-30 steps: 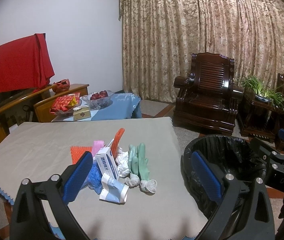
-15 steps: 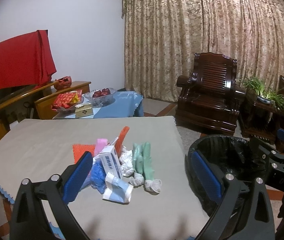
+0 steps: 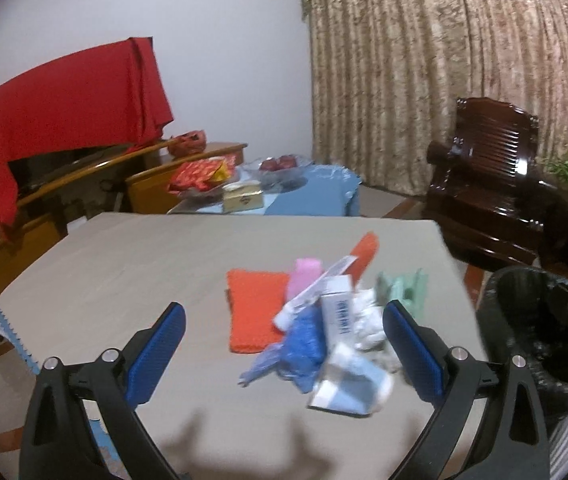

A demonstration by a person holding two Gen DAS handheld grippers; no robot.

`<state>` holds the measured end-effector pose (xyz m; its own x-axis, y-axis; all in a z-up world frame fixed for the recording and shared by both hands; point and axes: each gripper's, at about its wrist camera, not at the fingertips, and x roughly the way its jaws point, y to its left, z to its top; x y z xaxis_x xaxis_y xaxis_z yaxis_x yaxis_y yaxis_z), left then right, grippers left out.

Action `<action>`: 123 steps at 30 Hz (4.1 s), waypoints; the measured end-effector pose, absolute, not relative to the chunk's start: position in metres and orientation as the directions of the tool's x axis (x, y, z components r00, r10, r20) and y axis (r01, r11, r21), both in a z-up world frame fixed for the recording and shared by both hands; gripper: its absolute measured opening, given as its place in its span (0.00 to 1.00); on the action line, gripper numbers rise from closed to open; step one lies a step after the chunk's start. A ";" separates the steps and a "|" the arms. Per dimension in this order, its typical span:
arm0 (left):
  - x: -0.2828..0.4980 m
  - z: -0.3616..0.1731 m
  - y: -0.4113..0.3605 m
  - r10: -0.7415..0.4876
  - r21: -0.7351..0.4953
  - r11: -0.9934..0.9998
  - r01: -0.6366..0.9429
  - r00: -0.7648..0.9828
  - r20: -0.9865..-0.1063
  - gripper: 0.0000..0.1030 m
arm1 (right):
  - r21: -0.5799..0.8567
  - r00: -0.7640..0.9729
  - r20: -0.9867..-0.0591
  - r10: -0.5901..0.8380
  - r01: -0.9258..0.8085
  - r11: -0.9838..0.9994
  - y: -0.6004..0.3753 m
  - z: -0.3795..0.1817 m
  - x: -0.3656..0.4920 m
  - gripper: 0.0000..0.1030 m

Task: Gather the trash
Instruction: 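Reach to the table and grasp the green rubber glove with the right tool, then grasp the white-and-blue paper cup with the left tool while the right tool holds the glove, then carry the cup and glove with both tools over the black trash bin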

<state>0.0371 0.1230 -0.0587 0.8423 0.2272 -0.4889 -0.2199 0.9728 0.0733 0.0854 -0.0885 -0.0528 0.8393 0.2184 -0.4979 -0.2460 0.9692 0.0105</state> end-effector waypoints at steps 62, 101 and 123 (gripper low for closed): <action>0.072 -0.150 0.104 0.088 0.031 0.996 -0.089 0.763 -0.640 0.91 | 0.034 0.613 -0.731 0.300 -0.406 0.913 -0.046 -0.164 0.147 0.31; 0.068 -0.145 0.069 -0.096 -0.066 0.995 0.070 0.774 -0.626 0.66 | 0.107 0.638 -0.690 0.342 -0.378 0.920 -0.075 -0.127 0.128 0.31; 0.122 -0.096 -0.065 -0.353 -0.093 0.928 0.362 0.767 -0.535 0.67 | 0.080 0.763 -0.642 0.067 -0.020 0.997 -0.241 -0.101 0.095 0.31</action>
<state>0.1217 -0.0651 -0.0958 0.7675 -0.3531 -0.5351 0.3618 0.9276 -0.0932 0.0946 -0.2407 -0.1008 0.7634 0.0668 -0.6425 -0.0196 0.9966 0.0804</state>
